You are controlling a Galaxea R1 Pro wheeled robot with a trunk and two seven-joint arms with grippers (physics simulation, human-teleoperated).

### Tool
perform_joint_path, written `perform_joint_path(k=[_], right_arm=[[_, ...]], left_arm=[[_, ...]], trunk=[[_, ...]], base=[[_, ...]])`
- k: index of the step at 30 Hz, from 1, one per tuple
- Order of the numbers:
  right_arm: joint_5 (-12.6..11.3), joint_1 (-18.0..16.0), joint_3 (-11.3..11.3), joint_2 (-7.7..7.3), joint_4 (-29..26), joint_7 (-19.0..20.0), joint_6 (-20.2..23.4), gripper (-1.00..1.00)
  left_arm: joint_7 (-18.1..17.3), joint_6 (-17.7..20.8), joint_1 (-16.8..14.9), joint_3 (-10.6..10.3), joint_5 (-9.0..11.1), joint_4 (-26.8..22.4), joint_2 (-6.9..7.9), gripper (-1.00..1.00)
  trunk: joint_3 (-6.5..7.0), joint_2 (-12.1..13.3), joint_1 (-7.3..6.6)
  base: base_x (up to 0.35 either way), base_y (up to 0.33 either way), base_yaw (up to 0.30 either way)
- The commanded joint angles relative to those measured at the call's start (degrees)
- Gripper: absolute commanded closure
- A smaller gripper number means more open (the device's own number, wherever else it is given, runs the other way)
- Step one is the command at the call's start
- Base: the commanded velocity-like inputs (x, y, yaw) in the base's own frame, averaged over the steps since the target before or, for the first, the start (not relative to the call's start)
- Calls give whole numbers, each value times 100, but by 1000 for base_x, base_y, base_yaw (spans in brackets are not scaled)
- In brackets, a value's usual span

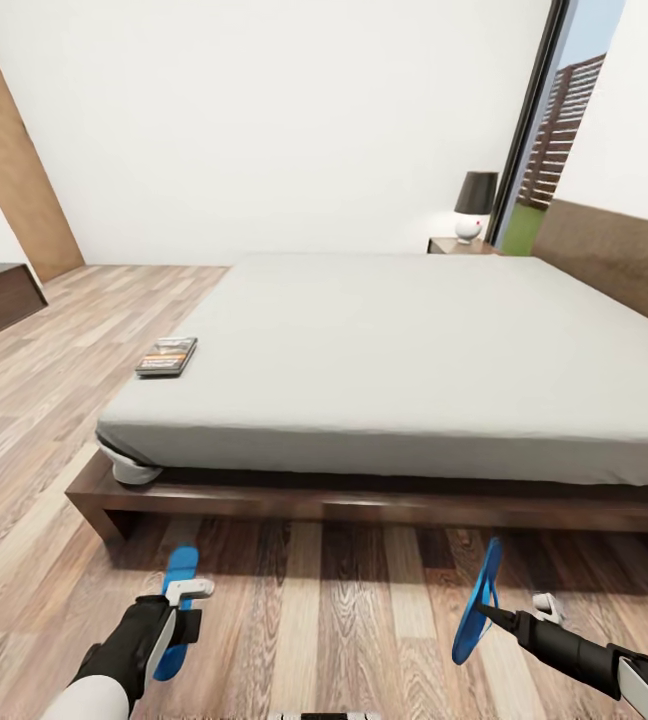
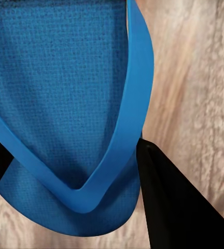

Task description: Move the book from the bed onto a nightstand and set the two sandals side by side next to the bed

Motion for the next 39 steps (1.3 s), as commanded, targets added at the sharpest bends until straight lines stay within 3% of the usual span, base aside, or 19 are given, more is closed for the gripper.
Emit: perform_joint_path(k=[1, 39], right_arm=[[-43, -3, -2, -2, 1, 18, 65, 100], [-76, -3, 4, -2, -8, 33, 232, 100]], left_arm=[[-30, 24, -3, 40, -47, -11, -10, 100], [-38, -7, -3, 38, -39, -19, -12, 100]], trunk=[[-28, -4, 1], [-869, -55, 99]], base=[[0, 0, 0], [0, 0, 0]])
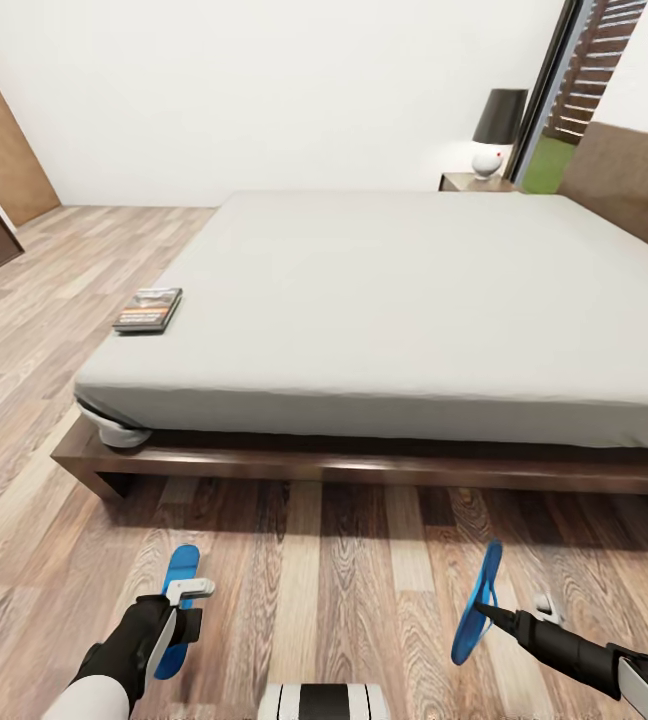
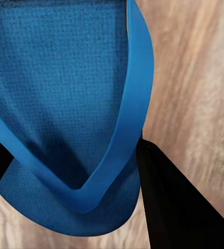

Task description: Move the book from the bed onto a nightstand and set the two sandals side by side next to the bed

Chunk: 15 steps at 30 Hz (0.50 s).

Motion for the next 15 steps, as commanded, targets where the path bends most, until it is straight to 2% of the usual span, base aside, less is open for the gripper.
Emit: perform_joint_path(k=[1, 15], right_arm=[[-39, -2, 0, -2, 0, 11, 57, 100], [-42, -2, 2, -2, 0, 7, 64, 100]], left_arm=[[-32, 22, -3, 41, -47, -12, -9, 100], [-39, 12, -3, 42, -33, -12, -19, 100]], trunk=[[-27, -3, 1], [-337, -22, 37]], base=[[0, 0, 0], [0, 0, 0]])
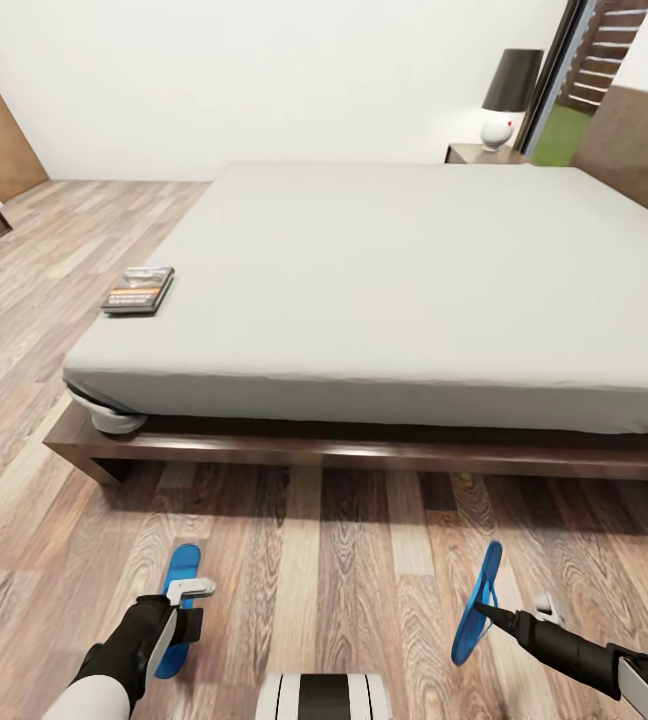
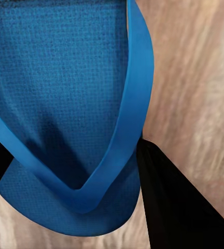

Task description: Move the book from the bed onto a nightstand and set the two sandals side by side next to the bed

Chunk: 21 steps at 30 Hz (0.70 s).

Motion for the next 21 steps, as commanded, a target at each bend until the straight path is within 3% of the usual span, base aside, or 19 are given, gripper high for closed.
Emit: perform_joint_path(k=[1, 17, 21], right_arm=[[-42, -2, 0, -2, 0, 15, 59, 100], [-42, -2, 0, -2, 0, 24, 59, 100], [-43, -2, 0, -2, 0, 24, 59, 100]], left_arm=[[-32, 25, -3, 41, -47, -12, -5, 100], [-42, 11, -3, 41, -40, -31, -5, 100], [-50, -149, -3, 65, -37, -130, 13, 100]], trunk=[[-27, -3, 1], [-381, -25, 42], [-381, -25, 42]], base=[[0, 0, 0], [0, 0, 0], [0, 0, 0]])
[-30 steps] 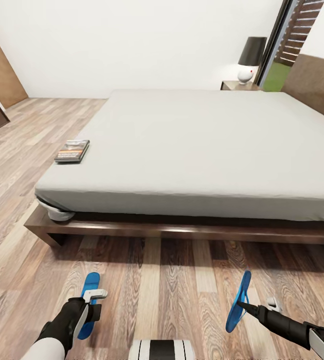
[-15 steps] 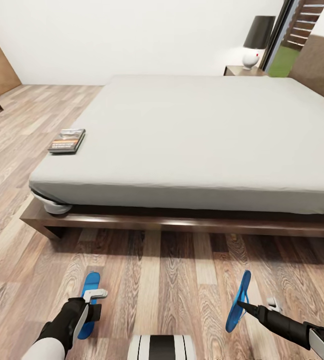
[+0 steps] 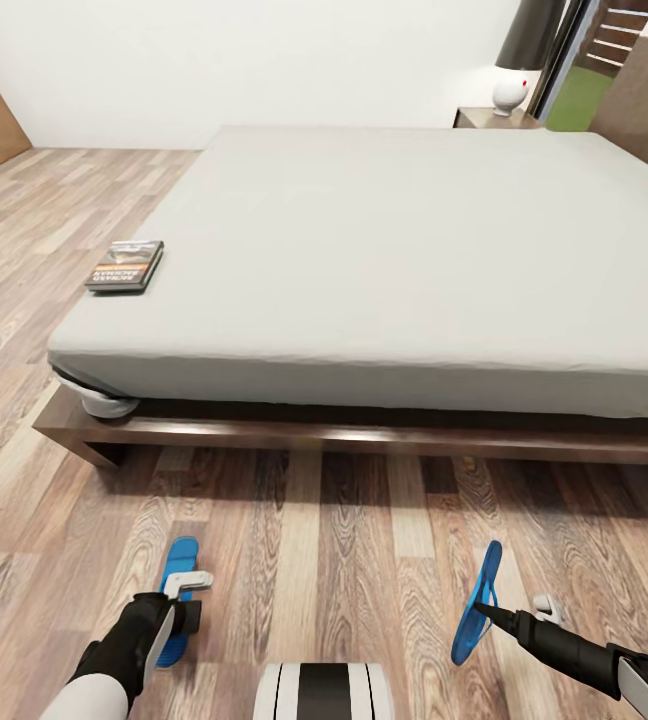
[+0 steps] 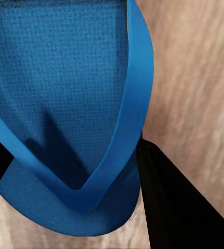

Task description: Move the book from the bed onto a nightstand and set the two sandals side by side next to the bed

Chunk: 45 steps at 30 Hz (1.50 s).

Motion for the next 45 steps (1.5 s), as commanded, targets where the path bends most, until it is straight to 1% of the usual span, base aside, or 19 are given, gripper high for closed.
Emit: perform_joint_path(k=[1, 7, 11, 39, 45], right_arm=[[-38, -2, 7, -2, 1, 15, 59, 100], [-34, -2, 7, -2, 1, 15, 59, 100], [-33, -2, 7, -2, 1, 15, 59, 100], [-37, -2, 7, -2, 0, 15, 59, 100], [-33, -2, 7, -2, 1, 15, 59, 100]], left_arm=[[-34, -10, -2, 44, -44, -15, -7, 100], [-37, -435, -2, 67, -43, -22, -2, 100], [-35, -548, -2, 68, -43, -12, -2, 100], [-34, -570, -2, 60, -43, -13, -2, 100], [-34, -570, -2, 67, -43, -15, -2, 100]], trunk=[[-4, -1, -1], [-4, -1, -1], [-4, -1, -1], [-624, -39, 71], [-624, -39, 71]], base=[[0, 0, 0], [0, 0, 0], [0, 0, 0], [0, 0, 0], [1, 0, 0]])
